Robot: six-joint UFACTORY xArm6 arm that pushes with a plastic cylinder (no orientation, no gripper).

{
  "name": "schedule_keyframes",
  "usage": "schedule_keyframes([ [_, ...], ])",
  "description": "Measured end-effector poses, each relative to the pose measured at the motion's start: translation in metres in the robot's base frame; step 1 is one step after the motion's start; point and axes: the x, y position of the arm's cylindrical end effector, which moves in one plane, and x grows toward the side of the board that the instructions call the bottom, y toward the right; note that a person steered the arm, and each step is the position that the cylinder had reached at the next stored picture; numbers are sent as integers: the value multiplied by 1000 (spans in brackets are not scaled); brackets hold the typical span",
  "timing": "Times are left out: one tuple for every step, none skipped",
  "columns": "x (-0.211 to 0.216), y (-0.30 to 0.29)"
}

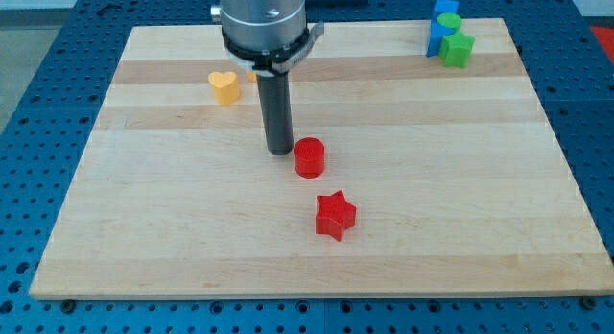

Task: Slide the red circle along with the red star towards the bottom center

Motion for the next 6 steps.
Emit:
schedule_keyframes([
  [12,0],
  [-16,-2],
  [-27,19],
  [-1,39],
  [29,52],
  [47,52],
])
